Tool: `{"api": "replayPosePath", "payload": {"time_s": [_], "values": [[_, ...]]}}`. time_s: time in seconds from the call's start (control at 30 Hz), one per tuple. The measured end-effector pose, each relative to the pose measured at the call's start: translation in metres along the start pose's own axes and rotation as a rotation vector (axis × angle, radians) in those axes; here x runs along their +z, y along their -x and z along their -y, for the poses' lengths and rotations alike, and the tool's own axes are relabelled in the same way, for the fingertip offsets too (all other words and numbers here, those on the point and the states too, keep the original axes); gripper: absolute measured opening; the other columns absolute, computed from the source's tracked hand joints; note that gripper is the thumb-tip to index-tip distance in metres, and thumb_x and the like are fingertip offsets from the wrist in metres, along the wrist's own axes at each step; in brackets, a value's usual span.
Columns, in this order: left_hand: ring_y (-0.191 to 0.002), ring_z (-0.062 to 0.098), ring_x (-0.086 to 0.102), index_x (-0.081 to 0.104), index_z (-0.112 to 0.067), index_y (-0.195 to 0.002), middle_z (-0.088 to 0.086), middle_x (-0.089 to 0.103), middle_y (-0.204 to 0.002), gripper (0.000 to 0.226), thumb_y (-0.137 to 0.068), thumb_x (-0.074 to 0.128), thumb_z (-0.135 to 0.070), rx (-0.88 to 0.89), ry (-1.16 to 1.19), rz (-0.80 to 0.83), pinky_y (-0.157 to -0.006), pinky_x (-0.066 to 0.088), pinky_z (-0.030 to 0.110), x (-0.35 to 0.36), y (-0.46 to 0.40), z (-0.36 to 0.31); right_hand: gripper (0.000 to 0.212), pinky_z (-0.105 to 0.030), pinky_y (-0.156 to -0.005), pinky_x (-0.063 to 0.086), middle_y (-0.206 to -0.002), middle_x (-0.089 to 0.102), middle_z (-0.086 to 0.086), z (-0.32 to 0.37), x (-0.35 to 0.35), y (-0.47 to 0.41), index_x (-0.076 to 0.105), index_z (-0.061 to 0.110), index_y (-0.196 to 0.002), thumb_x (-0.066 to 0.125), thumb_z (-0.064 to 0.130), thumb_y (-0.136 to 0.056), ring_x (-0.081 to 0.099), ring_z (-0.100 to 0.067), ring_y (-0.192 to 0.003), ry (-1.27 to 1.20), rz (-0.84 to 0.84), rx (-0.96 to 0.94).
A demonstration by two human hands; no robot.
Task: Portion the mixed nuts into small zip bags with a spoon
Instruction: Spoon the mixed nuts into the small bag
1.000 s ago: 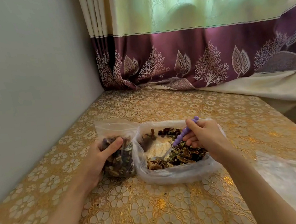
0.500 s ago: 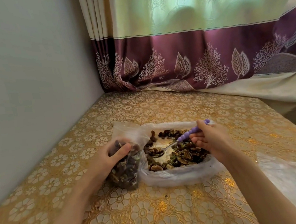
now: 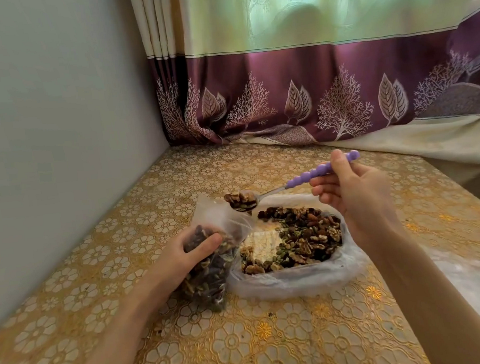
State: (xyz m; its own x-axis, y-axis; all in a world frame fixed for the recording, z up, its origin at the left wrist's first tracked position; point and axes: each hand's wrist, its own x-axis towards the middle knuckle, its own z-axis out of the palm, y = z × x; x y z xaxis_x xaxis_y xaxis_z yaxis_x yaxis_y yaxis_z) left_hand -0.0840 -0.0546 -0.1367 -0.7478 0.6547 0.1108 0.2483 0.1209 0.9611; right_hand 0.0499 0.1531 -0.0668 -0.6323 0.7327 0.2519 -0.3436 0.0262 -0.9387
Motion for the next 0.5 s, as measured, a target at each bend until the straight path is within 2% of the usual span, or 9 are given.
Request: {"api": "replayPosePath", "payload": {"time_s": [0.07,0.13,0.2,0.27,0.33,0.5], "values": [[-0.075,-0.008,0.064,0.067,-0.032,-0.088,-0.012,0.072,-0.086,0.023,-0.073,0.069,-0.049,-0.002,-0.001,0.016,-0.056,0.041,0.001,0.0,0.0,0.0,0.032,-0.016,-0.049,0.05,-0.062,0.067,-0.005,0.001,0.008,0.006,0.061,0.004,-0.079,0.044,0.022,-0.099,0.061,-0.011,-0.053,-0.009,0.053,-0.033],[-0.079,-0.003,0.066,0.069,-0.036,-0.087,-0.014,0.072,-0.089,0.027,-0.067,0.069,-0.055,-0.007,0.021,0.053,-0.059,0.045,0.004,-0.001,0.001,-0.001,0.029,-0.017,-0.052,0.052,-0.063,0.069,-0.004,0.0,0.016,0.013,0.061,0.004,-0.081,0.044,0.021,-0.098,0.063,-0.012,-0.056,-0.004,0.139,-0.077],[-0.084,0.005,0.068,0.068,-0.038,-0.092,-0.011,0.072,-0.095,0.048,-0.053,0.071,-0.065,-0.004,0.054,0.069,-0.064,0.049,0.01,-0.002,0.002,0.001,0.028,-0.018,-0.054,0.052,-0.066,0.071,-0.001,-0.001,0.021,0.017,0.061,0.005,-0.082,0.044,0.019,-0.098,0.063,-0.013,-0.059,0.001,0.221,-0.124],[-0.088,0.012,0.069,0.066,-0.029,-0.099,-0.004,0.072,-0.098,0.072,-0.042,0.074,-0.073,-0.004,0.106,0.056,-0.066,0.052,0.015,-0.003,0.0,0.003,0.025,-0.02,-0.055,0.052,-0.068,0.071,-0.002,0.0,0.023,0.018,0.063,0.005,-0.085,0.045,0.019,-0.098,0.063,-0.014,-0.061,-0.018,0.246,-0.145],[-0.088,0.016,0.069,0.064,-0.023,-0.101,-0.001,0.073,-0.097,0.083,-0.036,0.077,-0.074,-0.009,0.149,0.031,-0.067,0.053,0.019,-0.003,-0.001,0.005,0.023,-0.021,-0.056,0.051,-0.07,0.07,-0.003,0.001,0.023,0.017,0.064,0.006,-0.087,0.047,0.017,-0.097,0.063,-0.015,-0.063,-0.048,0.249,-0.144],[-0.089,0.019,0.069,0.071,-0.027,-0.089,0.003,0.073,-0.096,0.073,-0.031,0.081,-0.069,-0.007,0.215,-0.029,-0.077,0.051,0.033,-0.006,-0.002,0.006,0.022,-0.021,-0.059,0.052,-0.07,0.069,-0.003,0.001,0.02,0.013,0.065,0.008,-0.089,0.046,0.016,-0.098,0.063,-0.014,-0.064,-0.179,0.196,-0.11]]}}
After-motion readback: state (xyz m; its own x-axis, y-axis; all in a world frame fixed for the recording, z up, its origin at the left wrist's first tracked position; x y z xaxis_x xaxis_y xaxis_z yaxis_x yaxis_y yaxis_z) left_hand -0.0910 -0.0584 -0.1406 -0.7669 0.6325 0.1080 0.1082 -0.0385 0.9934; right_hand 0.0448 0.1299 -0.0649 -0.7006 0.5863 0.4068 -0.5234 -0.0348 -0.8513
